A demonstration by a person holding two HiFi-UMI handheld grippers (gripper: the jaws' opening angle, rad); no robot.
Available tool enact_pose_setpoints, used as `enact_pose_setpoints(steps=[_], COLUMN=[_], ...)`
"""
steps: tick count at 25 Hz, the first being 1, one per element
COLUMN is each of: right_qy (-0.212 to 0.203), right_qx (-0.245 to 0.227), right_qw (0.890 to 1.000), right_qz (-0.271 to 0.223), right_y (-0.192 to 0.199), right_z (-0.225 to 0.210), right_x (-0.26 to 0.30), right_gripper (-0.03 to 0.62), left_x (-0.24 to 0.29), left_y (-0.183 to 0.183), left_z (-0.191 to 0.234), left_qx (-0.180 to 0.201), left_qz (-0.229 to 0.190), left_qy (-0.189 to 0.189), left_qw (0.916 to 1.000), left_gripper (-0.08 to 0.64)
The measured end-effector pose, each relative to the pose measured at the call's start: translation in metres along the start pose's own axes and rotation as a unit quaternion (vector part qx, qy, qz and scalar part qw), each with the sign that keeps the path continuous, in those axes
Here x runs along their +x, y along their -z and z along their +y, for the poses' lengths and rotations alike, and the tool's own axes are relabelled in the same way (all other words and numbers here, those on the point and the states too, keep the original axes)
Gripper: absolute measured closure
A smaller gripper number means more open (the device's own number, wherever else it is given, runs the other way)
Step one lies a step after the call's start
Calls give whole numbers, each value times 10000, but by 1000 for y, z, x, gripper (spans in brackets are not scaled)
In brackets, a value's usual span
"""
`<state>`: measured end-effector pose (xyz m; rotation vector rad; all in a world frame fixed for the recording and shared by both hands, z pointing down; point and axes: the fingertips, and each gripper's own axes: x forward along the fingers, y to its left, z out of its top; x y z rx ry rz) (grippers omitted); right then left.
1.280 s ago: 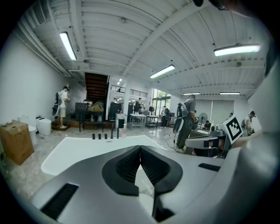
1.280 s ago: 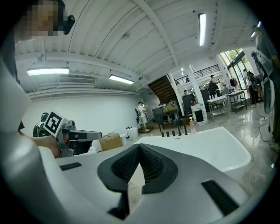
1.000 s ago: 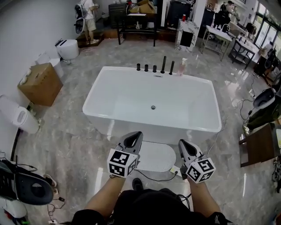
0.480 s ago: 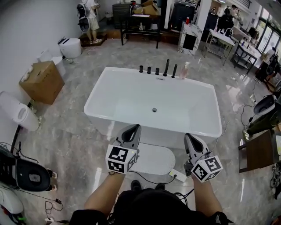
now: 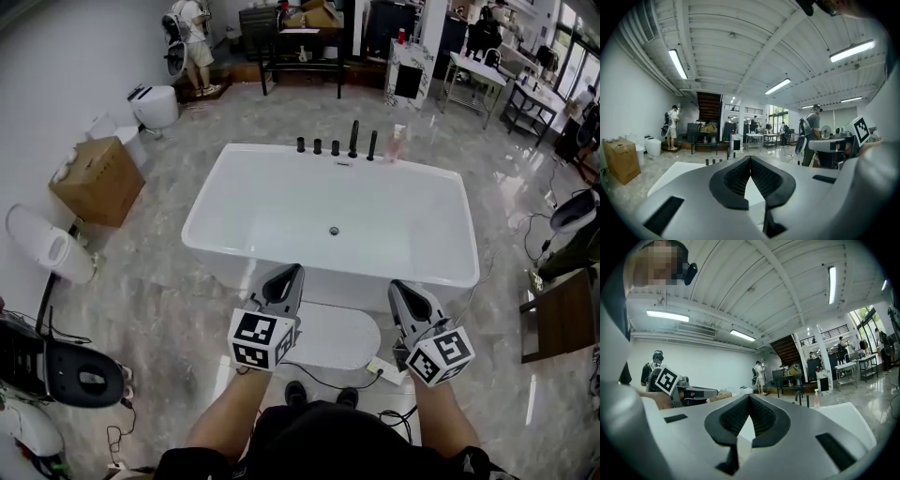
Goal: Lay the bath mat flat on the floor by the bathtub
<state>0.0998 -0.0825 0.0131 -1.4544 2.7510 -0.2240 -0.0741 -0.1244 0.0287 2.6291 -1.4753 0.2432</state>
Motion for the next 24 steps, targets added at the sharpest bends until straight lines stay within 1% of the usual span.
enact_pose_setpoints(steps=[7,11,15,18,24], right_qy=[67,130,188,142,-4], right_qx=[216,289,334,399,376], right_qw=[9997,9995,9991,9989,9990], right_qz=[22,-48,-176,-204,-224], right_y=[11,10,4,7,9], right_z=[-20,-28,-30,-31,-25], right_x=[-13,-16,-19,-21,-19], right_gripper=[578,578,578,578,578], left_x=[10,14,13,12,13], left_y=[11,2,-8,-10,-5], left_z=[-12,-12,-18,-25,-28], left_qx=[-3,60,126,156,160], left_qz=[156,112,99,104,122], left_qy=[9,9,124,145,110], left_qw=[9999,9999,9998,9997,9997], left_gripper=[549,549,549,549,549])
